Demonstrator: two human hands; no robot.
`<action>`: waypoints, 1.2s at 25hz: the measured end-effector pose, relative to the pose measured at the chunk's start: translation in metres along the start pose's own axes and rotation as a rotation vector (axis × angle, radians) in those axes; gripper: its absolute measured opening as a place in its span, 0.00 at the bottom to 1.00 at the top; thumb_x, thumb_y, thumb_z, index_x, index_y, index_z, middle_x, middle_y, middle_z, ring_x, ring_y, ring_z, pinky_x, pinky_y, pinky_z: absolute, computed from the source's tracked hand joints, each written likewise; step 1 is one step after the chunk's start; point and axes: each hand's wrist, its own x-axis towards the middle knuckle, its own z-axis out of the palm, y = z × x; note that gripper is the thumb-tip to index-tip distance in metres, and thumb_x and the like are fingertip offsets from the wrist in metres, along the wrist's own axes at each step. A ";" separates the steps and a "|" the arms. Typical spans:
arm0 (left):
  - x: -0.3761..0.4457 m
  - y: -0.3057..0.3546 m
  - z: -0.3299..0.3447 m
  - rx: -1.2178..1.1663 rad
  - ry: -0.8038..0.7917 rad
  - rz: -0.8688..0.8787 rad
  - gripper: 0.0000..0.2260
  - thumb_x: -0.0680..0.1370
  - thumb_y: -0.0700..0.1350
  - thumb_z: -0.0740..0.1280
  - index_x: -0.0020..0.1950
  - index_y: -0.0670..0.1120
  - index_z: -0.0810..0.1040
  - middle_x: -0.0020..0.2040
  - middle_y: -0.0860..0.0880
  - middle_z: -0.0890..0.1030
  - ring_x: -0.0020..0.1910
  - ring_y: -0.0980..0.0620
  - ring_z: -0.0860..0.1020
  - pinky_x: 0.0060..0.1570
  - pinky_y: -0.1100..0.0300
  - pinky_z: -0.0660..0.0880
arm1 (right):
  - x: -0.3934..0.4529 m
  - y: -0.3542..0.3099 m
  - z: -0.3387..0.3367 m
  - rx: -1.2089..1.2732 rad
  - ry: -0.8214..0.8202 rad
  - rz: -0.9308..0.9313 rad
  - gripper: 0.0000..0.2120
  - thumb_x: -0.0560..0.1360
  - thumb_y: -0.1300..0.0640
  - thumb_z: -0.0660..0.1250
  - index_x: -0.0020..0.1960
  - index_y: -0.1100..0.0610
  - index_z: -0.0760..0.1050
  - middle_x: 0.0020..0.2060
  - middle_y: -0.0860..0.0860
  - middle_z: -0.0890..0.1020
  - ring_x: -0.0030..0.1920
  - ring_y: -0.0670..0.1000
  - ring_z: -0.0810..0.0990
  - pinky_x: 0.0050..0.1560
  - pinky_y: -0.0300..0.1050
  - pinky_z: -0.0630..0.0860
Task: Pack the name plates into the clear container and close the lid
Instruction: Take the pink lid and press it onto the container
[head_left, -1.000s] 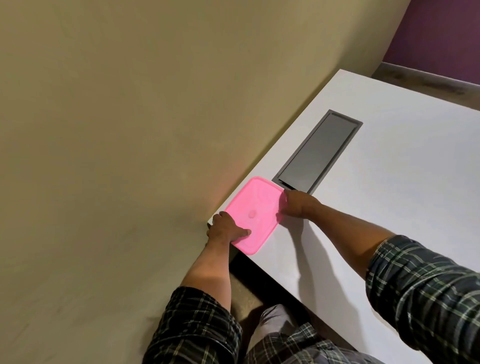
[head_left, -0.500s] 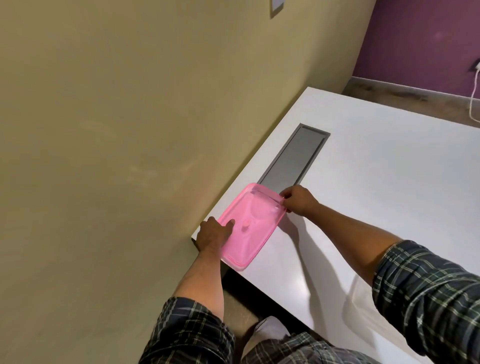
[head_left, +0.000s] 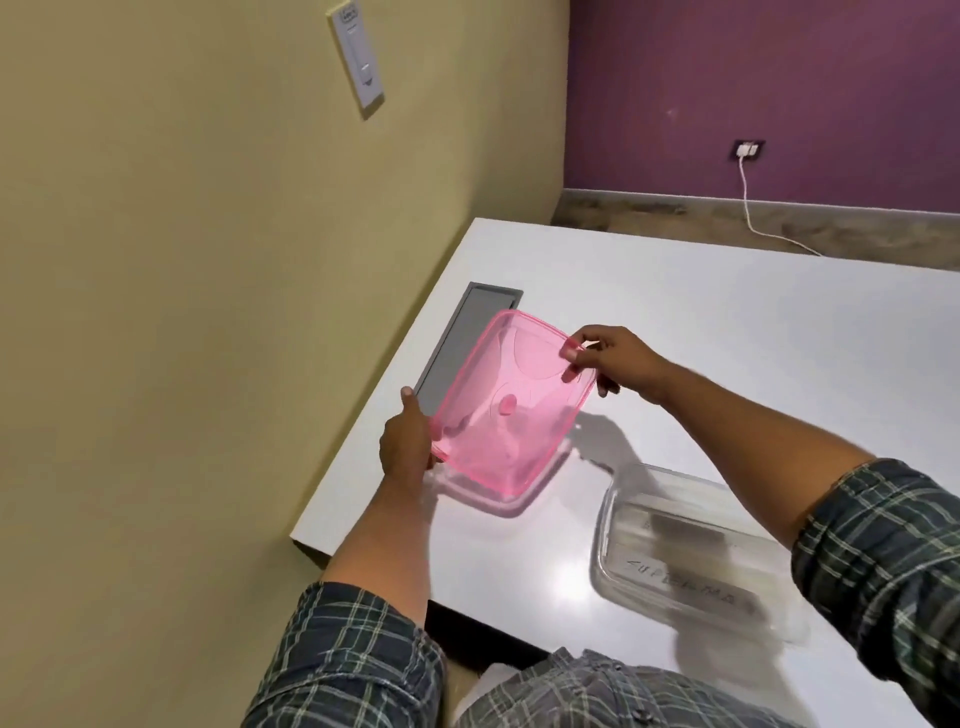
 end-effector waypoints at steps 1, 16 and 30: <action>-0.005 0.003 0.011 -0.081 -0.139 -0.033 0.34 0.81 0.66 0.48 0.44 0.42 0.83 0.42 0.41 0.85 0.43 0.41 0.84 0.55 0.44 0.80 | -0.014 0.005 -0.016 0.027 0.011 -0.012 0.10 0.77 0.49 0.70 0.50 0.56 0.78 0.43 0.56 0.87 0.24 0.54 0.73 0.24 0.40 0.68; -0.052 0.036 0.118 0.363 -1.001 -0.240 0.10 0.78 0.40 0.66 0.58 0.39 0.78 0.50 0.41 0.81 0.35 0.50 0.82 0.32 0.61 0.77 | -0.170 0.109 -0.115 0.086 0.112 0.049 0.16 0.75 0.67 0.71 0.59 0.54 0.83 0.52 0.52 0.84 0.48 0.50 0.83 0.51 0.42 0.80; -0.094 0.018 0.165 0.868 -1.035 0.013 0.12 0.76 0.47 0.73 0.55 0.45 0.75 0.38 0.40 0.86 0.36 0.44 0.85 0.31 0.61 0.78 | -0.209 0.170 -0.103 -0.274 0.290 0.253 0.14 0.75 0.53 0.71 0.61 0.48 0.81 0.56 0.43 0.83 0.43 0.39 0.80 0.43 0.31 0.71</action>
